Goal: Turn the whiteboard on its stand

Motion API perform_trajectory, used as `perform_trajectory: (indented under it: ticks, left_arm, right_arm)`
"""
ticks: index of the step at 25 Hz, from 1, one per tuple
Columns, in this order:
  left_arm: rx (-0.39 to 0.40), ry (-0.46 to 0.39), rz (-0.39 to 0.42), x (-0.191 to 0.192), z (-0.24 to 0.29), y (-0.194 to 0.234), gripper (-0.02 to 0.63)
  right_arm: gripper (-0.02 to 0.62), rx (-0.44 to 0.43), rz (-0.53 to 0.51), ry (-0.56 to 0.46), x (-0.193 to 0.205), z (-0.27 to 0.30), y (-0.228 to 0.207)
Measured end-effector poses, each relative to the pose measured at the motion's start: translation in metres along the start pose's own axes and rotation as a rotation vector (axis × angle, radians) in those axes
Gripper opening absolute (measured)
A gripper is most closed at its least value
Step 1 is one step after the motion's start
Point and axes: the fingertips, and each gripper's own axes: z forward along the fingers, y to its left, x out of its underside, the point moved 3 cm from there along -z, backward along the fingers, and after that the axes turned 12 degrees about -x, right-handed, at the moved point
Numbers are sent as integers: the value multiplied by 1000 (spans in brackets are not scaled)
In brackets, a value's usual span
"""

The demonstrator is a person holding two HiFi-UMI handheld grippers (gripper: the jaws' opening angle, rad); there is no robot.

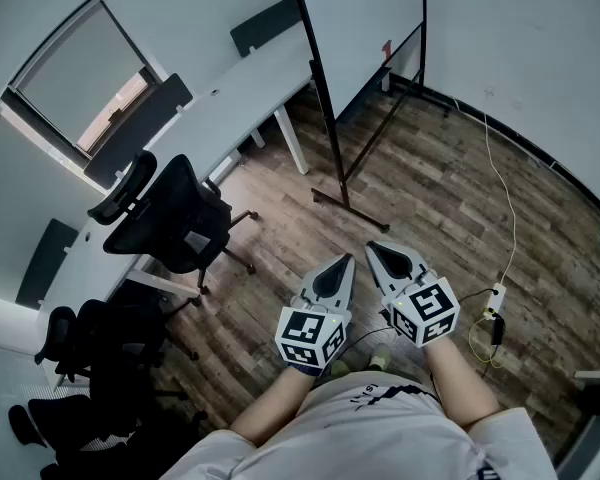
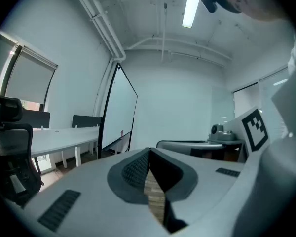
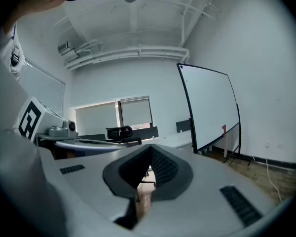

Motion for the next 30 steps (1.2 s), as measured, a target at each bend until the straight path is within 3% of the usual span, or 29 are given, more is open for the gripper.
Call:
perform_trajectory:
  ticks: [9, 14, 23, 30]
  left_arm:
    - [-21, -2, 11, 2, 20, -17, 12]
    - [-40, 14, 20, 6, 23, -16, 12]
    - [-67, 11, 2, 5, 43, 15, 12]
    - [-49, -11, -8, -10, 97, 65, 12]
  right_arm:
    - [12, -21, 0, -9, 1, -10, -24]
    - [14, -49, 56, -36, 3, -9, -32]
    - [14, -82, 48, -45, 3, 27, -45]
    - [15, -65, 26, -21, 0, 89, -82]
